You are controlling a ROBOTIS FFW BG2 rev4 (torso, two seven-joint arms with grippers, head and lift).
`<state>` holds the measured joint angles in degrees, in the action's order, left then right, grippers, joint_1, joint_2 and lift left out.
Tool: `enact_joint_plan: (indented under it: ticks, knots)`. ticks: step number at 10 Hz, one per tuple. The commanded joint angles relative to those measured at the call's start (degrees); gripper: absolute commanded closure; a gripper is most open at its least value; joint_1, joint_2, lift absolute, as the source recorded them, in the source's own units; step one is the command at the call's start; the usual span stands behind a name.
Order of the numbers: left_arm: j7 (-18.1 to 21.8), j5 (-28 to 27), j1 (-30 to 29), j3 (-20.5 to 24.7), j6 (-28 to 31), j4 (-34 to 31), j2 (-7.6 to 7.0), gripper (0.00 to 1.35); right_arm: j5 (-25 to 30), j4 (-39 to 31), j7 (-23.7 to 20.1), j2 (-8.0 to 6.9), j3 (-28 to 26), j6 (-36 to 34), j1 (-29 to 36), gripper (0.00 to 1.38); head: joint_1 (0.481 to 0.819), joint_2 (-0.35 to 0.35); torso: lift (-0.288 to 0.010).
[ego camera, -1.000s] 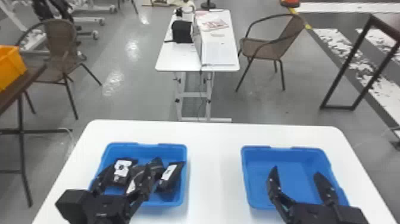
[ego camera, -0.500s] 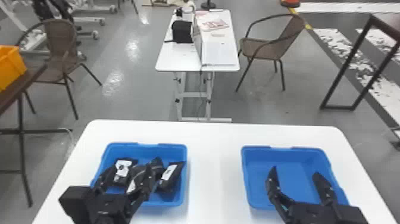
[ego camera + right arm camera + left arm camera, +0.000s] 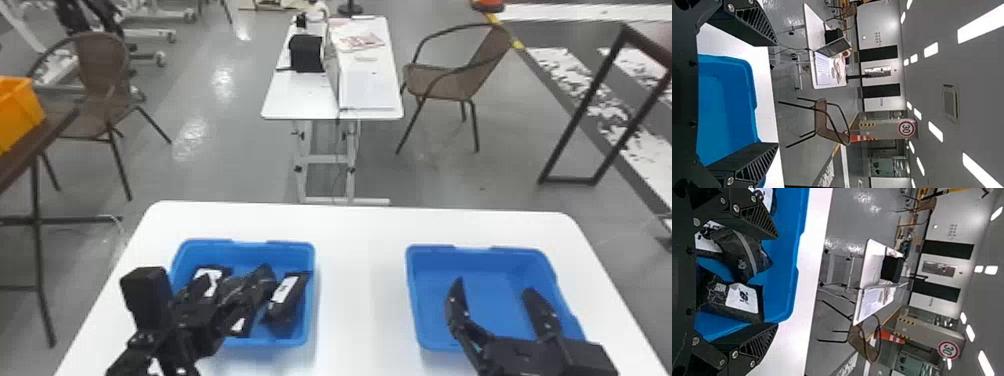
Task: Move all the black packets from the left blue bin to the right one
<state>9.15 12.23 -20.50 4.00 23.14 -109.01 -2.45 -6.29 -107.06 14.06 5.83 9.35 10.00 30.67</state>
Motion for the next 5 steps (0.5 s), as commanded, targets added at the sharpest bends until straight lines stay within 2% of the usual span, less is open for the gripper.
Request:
enact_joint_plan:
  ticks: [1, 2, 3, 4, 5]
  knots:
    - [0.17, -1.77, 2.84, 0.83, 4.81, 0.37, -0.45, 0.28, -0.83, 0.45, 0.00, 0.41, 0.41, 0.02, -0.52, 0.11, 0.695, 0.018, 0.000]
    - [0.26, -2.56, 4.59, 1.53, 8.76, 0.73, -0.27, 0.30, -1.27, 0.54, 0.00, 0.59, 0.59, 0.02, -0.61, 0.11, 0.695, 0.029, 0.000]
    - [2.28, -3.18, 8.20, 4.43, 21.51, 0.90, 0.43, 0.33, -1.71, 0.71, -0.09, 0.94, 0.76, -0.07, -0.88, 0.11, 0.695, 0.037, 0.000]
    - [10.63, -10.73, 11.54, 6.37, 25.29, 2.92, 0.43, 0.33, -2.15, 1.06, -0.09, 1.20, 1.20, 0.02, -1.49, 0.11, 0.695, 0.042, 0.000]
    - [15.02, -17.06, 13.82, 6.72, 25.99, 4.06, 0.25, 0.33, -2.42, 1.24, -0.26, 1.38, 1.20, 0.02, -1.76, 0.11, 0.695, 0.048, 0.000]
